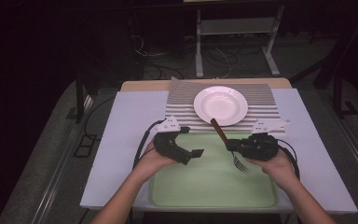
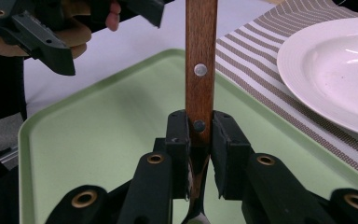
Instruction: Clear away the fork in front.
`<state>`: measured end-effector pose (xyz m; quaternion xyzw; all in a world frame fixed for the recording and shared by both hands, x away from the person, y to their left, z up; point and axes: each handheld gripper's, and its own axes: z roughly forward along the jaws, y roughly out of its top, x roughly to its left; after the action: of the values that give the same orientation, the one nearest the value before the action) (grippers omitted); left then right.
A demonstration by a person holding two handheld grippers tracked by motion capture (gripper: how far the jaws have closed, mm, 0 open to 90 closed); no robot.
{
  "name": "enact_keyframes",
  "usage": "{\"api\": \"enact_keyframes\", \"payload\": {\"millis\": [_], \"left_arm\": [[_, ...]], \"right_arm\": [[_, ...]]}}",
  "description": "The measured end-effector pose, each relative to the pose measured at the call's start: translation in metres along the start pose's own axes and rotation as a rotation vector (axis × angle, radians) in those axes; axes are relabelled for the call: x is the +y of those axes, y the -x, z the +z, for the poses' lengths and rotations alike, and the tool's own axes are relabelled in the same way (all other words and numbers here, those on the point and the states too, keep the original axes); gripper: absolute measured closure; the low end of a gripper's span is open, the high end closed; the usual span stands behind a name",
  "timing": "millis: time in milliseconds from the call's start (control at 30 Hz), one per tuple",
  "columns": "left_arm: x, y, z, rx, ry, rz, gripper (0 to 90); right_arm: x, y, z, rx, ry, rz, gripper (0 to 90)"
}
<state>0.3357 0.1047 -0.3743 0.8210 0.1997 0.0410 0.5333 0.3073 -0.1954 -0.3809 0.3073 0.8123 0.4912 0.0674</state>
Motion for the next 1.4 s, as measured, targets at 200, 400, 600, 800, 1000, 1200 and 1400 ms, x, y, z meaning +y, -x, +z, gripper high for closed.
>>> {"api": "enact_keyframes", "payload": {"millis": [200,400,600,800,1000,1200,1400], "left_arm": [[0.014,0.0,0.015,-0.018,0.019,-0.004,5.1],[0.016,0.002,0.024,-0.046,0.038,-0.04,14.5],[0.016,0.006,0.026,-0.062,0.065,-0.066,24.5],[0.016,0.011,0.028,-0.067,0.07,-0.076,38.6],[0.015,0.013,0.03,-0.059,0.071,-0.088,55.9],[0.016,0.014,0.029,-0.061,0.079,-0.093,62.4],[0.018,0.016,0.028,-0.073,0.09,-0.11,71.4]], "right_arm": [[0.0,0.0,0.002,0.005,-0.001,0.006,76.8],[0.0,-0.004,0.006,0.01,0.003,-0.007,76.8],[0.001,-0.01,0.008,0.01,0.013,-0.015,76.8],[0.003,-0.017,0.013,0.023,0.017,-0.03,76.8],[0.003,-0.02,0.017,0.019,0.018,-0.044,76.7],[0.004,-0.022,0.017,0.014,0.028,-0.051,76.7],[0.006,-0.026,0.018,0.012,0.031,-0.062,76.8]]}}
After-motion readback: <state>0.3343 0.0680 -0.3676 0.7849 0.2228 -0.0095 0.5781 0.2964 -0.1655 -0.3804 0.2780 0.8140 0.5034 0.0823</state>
